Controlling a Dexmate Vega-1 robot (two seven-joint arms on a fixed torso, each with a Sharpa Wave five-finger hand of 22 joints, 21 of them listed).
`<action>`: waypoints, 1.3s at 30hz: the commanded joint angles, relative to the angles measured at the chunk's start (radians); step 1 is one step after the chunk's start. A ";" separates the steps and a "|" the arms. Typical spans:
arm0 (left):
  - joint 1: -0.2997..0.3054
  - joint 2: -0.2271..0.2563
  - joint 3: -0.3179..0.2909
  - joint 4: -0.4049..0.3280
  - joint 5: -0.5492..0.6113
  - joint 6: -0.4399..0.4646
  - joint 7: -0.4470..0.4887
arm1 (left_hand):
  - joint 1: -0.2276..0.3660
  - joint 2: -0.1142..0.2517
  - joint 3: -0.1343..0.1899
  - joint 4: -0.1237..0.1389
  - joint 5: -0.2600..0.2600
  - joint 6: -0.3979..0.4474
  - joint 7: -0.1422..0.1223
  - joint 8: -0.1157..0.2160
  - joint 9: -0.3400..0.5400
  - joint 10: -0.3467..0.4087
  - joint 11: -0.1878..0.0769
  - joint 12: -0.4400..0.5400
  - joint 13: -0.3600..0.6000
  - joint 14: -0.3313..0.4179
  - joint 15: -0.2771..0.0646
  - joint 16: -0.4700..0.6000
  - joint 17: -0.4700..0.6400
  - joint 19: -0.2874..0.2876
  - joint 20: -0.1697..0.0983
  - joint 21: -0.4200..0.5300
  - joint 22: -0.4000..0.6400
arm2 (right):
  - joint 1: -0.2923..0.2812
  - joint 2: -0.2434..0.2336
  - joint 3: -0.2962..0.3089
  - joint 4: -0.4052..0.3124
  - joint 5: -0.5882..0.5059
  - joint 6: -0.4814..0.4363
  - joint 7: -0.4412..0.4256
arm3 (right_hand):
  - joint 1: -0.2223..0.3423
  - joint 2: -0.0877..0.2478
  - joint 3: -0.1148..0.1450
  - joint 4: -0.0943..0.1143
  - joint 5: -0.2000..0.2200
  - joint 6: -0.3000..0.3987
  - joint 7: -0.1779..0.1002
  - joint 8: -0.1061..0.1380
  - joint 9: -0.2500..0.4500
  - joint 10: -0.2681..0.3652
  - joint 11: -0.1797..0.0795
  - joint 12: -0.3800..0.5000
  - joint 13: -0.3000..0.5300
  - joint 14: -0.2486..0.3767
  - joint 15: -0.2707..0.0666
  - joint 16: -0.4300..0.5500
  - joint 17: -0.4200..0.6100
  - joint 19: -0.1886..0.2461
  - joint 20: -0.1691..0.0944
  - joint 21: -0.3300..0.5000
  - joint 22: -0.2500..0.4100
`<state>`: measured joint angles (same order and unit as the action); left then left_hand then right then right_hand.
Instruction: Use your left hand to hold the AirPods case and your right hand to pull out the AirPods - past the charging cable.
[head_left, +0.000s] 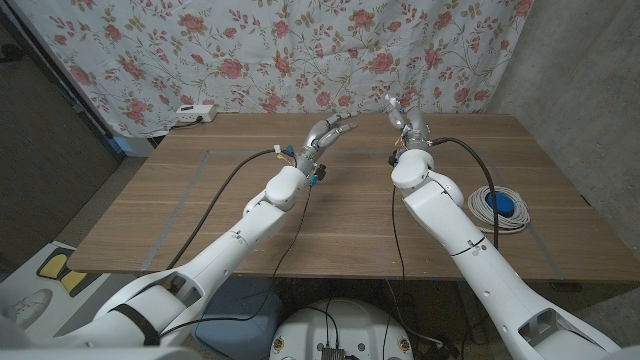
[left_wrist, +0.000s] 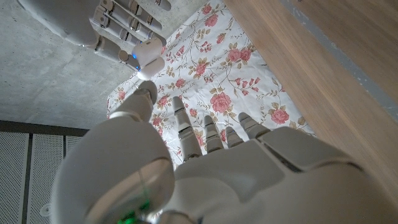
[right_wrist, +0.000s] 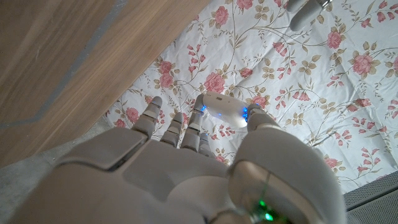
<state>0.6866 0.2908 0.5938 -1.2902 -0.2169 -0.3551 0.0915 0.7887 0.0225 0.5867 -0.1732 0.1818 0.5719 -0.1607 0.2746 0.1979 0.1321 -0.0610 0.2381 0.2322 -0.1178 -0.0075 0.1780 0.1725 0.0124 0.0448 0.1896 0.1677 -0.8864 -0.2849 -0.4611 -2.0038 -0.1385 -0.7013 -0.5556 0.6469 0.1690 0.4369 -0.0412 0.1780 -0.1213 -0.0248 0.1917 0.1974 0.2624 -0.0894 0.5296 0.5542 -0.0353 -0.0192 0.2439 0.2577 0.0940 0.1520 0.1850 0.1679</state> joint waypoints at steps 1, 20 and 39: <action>-0.018 -0.021 0.015 0.031 0.028 -0.016 -0.003 | 0.006 -0.004 -0.011 0.002 0.004 -0.003 0.009 -0.008 0.004 -0.003 -0.005 0.000 -0.001 -0.004 -0.002 0.007 0.003 0.001 0.005 -0.001 0.003 | -0.009 0.003 0.000 -0.005 0.011 0.002 0.003 | -0.001 0.004 -0.002 -0.001 0.007 0.002 -0.002 0.002 0.003 -0.002 -0.004 0.005 0.003 0.000 -0.003 -0.002 0.006 -0.003 0.006 0.006 0.003; -0.028 -0.048 0.026 0.052 0.052 -0.028 0.012 | 0.019 -0.004 -0.028 0.007 0.008 -0.004 0.001 -0.017 0.004 -0.005 0.000 0.000 -0.003 0.004 0.008 0.009 0.003 0.007 0.018 0.001 0.003 | -0.031 -0.006 -0.006 -0.038 0.012 0.012 0.000 | -0.002 0.005 -0.005 -0.004 0.007 0.003 -0.001 0.001 0.003 -0.006 -0.003 0.011 0.006 0.001 -0.003 -0.002 0.007 -0.004 0.007 0.006 0.003; -0.006 -0.110 0.030 0.066 0.218 -0.075 0.210 | 0.047 -0.033 -0.067 0.009 0.035 0.046 -0.005 -0.014 0.004 0.038 -0.021 0.019 -0.004 0.045 -0.009 0.018 0.003 0.036 0.015 0.007 0.003 | -0.038 -0.003 -0.008 -0.050 0.015 0.011 0.000 | -0.002 0.006 -0.006 -0.006 0.008 0.005 0.000 0.001 0.003 -0.007 -0.002 0.018 0.008 0.000 -0.003 -0.003 0.008 -0.003 0.009 0.006 0.003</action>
<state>0.6762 0.2151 0.6201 -1.2441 -0.0636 -0.3990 0.2221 0.8252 -0.0061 0.5280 -0.1640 0.2080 0.6101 -0.1656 0.2573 0.1977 0.1628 -0.0838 0.2516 0.2279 -0.0783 -0.0179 0.1936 0.1726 0.0395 0.0535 0.1896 0.1678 -0.9202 -0.2895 -0.4683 -2.0464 -0.1264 -0.6903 -0.5559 0.6453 0.1664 0.4314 -0.0467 0.1807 -0.1215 -0.0249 0.1917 0.1974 0.2562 -0.0876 0.5404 0.5606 -0.0352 -0.0192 0.2439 0.2625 0.0940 0.1520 0.1850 0.1679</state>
